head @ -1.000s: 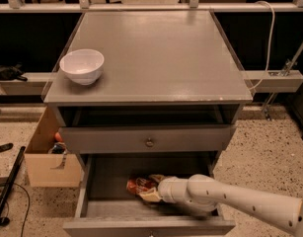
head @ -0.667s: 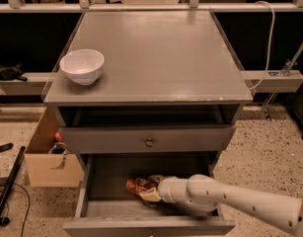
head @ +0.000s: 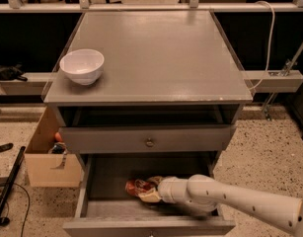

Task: Pick coke can from middle drawer and place on counter

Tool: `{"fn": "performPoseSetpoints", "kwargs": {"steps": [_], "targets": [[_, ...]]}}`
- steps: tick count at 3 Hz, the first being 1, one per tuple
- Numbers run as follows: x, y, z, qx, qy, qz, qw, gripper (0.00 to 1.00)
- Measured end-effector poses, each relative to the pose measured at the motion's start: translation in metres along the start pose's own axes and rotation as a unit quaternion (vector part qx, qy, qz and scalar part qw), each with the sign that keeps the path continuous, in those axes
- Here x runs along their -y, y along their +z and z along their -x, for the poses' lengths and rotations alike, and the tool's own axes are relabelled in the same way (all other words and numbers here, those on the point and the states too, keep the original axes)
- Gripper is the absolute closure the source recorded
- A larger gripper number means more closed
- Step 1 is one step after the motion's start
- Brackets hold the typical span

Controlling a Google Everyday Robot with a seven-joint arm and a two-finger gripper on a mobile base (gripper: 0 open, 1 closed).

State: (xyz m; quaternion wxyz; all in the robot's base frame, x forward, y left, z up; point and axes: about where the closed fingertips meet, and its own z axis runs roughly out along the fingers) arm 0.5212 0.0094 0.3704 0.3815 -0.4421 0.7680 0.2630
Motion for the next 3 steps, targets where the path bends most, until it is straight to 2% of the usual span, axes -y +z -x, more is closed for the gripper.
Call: {"fn": "performPoseSetpoints", "kwargs": {"steps": [1,2,3], "targets": [[-0.001,-0.014,0.010,-0.002,-0.012,-0.003,0.9999,1.00],[-0.006,-0.074,0.057,0.022,-0.052,-0.010,0.9983,1.00],[-0.002,-0.137,0.095,0.045,-0.082,-0.025,0.9953,1.00]]}}
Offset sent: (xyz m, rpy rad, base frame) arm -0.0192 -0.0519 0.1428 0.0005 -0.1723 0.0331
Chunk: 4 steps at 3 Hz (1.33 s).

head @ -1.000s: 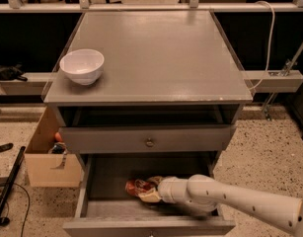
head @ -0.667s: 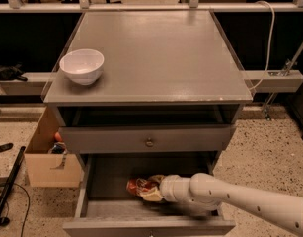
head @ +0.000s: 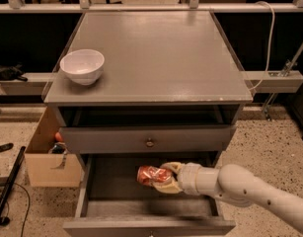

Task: Pick coke can from middle drawer and place on counter

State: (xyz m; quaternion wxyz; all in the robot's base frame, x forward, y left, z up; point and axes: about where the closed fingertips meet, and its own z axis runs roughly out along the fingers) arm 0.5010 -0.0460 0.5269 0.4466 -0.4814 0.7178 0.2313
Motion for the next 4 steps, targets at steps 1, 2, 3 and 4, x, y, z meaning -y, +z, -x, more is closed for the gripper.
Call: {"fn": "performPoseSetpoints", "kwargs": {"steps": [1,2,3,4], "targets": [[0.023,-0.070,0.035,0.027,-0.012,-0.021,0.9993,1.00],[0.034,-0.143,0.062,0.054,-0.015,-0.028,0.9981,1.00],[0.034,-0.143,0.069,0.053,-0.024,-0.031,0.9978,1.00],[0.033,-0.146,0.084,0.054,-0.045,-0.037,0.9968,1.00]]}}
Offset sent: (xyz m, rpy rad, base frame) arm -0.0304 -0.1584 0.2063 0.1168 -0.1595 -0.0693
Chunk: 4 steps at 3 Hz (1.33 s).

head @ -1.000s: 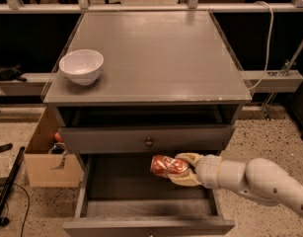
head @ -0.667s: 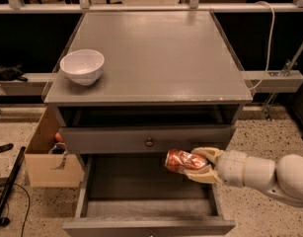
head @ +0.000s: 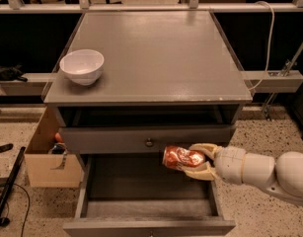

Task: Pick coke can from middle drawer and place on counter

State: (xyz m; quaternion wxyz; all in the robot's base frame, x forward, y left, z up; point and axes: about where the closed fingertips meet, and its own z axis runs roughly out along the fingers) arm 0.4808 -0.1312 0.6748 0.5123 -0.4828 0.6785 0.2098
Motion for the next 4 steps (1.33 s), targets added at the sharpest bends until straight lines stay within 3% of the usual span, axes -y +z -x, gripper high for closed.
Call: {"fn": "performPoseSetpoints", "kwargs": {"steps": [1,2,4], "targets": [[0.027,-0.031,0.066,0.024,-0.054,-0.027,0.9979,1.00],[0.076,-0.082,0.142,0.051,-0.098,-0.068,0.9916,1.00],[0.089,-0.073,0.152,0.055,-0.105,-0.063,0.9909,1.00]]}}
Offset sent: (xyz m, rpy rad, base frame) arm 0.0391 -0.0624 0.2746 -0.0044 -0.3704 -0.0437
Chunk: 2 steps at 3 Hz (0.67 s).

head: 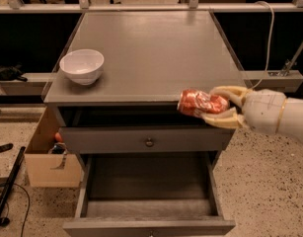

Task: Pick coke can from middle drawer and place on counter

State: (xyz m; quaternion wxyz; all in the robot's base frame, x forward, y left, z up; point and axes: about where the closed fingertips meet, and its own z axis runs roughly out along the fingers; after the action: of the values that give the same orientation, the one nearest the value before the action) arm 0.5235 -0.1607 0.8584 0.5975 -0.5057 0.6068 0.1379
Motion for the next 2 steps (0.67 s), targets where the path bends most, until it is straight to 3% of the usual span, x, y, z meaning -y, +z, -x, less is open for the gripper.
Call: {"fn": "performPoseSetpoints", "kwargs": {"steps": [1,2], "targets": [[0.041,0.025,0.020,0.028,-0.003,0.006,0.9996,1.00],[0.099,0.065,0.034,0.071,0.037,0.005,0.9968,1.00]]}}
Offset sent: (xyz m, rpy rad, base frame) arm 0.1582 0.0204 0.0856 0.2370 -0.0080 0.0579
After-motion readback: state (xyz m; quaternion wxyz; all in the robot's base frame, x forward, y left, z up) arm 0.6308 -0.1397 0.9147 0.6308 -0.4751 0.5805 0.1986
